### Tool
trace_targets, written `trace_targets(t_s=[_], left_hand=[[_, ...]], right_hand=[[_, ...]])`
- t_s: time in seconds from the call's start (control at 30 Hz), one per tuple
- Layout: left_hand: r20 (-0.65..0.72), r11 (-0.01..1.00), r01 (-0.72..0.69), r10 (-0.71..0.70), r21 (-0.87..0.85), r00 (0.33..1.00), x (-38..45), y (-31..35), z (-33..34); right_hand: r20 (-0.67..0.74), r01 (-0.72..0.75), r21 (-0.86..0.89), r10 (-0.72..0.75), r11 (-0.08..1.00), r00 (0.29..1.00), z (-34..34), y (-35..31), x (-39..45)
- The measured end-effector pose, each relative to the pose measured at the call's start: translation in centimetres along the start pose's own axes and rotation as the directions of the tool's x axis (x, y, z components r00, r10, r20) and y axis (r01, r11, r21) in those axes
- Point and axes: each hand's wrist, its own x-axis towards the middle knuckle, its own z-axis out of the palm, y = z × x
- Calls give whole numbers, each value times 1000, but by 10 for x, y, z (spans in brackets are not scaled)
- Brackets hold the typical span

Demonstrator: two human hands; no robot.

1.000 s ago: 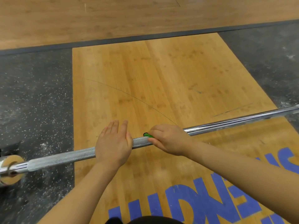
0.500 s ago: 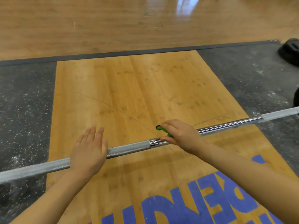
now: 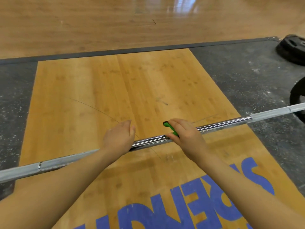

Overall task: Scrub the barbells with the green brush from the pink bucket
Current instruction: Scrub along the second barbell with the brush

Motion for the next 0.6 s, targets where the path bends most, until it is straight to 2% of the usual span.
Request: trace_targets(t_s=[0.13, 0.47, 0.6], left_hand=[[-64, 1000, 6, -6, -8, 998, -2, 1, -1], [-139, 1000, -18, 17, -9, 990, -1, 1, 2], [-148, 1000, -16, 15, -9, 989, -2, 0, 1]], right_hand=[[14, 111, 29, -111, 993, 994, 26, -22, 4], [-10, 260, 36, -260, 965, 965, 52, -51, 6], [8, 215, 0, -215, 977, 977, 46, -32, 2]])
